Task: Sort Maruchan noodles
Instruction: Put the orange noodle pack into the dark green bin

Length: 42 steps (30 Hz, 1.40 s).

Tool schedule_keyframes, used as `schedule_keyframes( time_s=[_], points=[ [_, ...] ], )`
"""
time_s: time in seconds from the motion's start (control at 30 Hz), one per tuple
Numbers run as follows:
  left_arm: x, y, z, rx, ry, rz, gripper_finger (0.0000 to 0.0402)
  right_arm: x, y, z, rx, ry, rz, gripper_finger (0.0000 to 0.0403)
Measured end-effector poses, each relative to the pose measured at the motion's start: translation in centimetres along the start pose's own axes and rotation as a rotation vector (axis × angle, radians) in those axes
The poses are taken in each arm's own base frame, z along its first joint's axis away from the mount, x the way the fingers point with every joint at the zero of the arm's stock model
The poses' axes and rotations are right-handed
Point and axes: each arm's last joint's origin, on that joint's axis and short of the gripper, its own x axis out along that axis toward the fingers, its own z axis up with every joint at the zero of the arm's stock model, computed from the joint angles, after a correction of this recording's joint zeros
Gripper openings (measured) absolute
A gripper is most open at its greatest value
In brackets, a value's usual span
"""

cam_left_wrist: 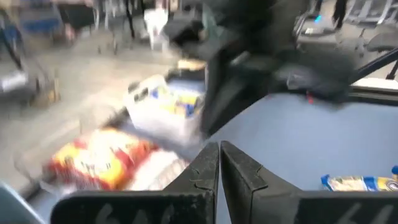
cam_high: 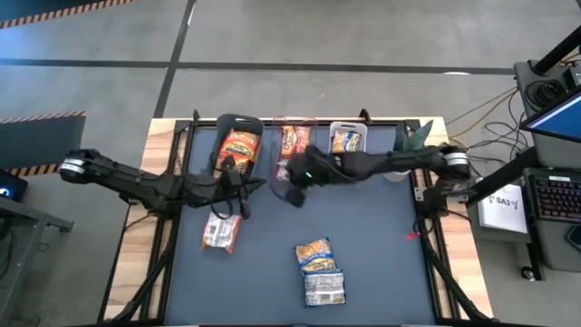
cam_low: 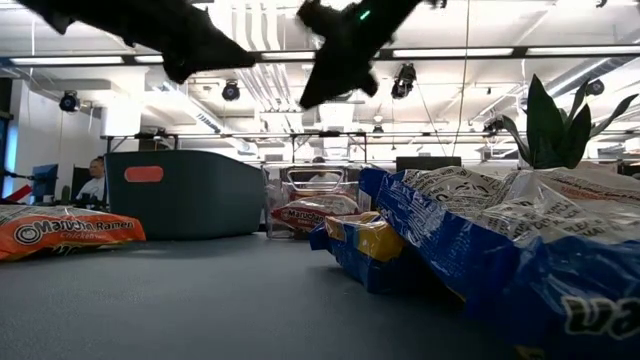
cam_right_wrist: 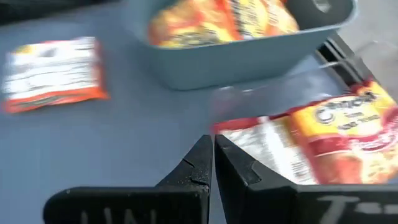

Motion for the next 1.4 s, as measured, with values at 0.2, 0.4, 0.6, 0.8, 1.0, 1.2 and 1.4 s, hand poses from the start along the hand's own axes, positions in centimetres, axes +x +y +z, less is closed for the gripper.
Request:
schedule_keyframes(
  time_s=[0.2, 0.4, 0.6, 0.8, 1.0, 1.2, 1.4],
  points=[
    [1.5, -1.5, 0.0, -0.133, 0.348, 0.074, 0.0000, -3.6, 2.3, -3.9, -0.021, -0.107, 0.102, 0.0009],
    [1.9, -4.1, -0.6, -0.205, 0.710, 0.196, 0.0000, -5.5, 1.9, -6.3, -0.016, -0.184, 0.146, 0.0009],
    [1.4, -7.4, -0.1, -0.268, 0.992, 0.294, 0.0002, -6.4, 0.9, -8.4, -0.014, -0.223, 0.154, 0.0009],
    [1.2, -9.7, -0.1, -0.310, 1.210, 0.416, 0.0046, -6.6, 0.5, -9.7, -0.033, -0.243, 0.157, 0.0009],
    [2.1, -11.7, -1.7, -0.342, 1.264, 0.458, 0.0124, -6.5, 0.5, -9.9, -0.071, -0.248, 0.158, 0.0009],
    [2.9, -12.5, -4.5, -0.323, 1.325, 0.553, 0.0171, -6.6, 0.6, -9.9, -0.099, -0.250, 0.164, 0.0009],
    [3.3, -12.4, -6.6, -0.285, 1.352, 0.646, 0.0166, -6.6, 0.6, -9.9, -0.108, -0.251, 0.163, 0.0009]
  ],
)
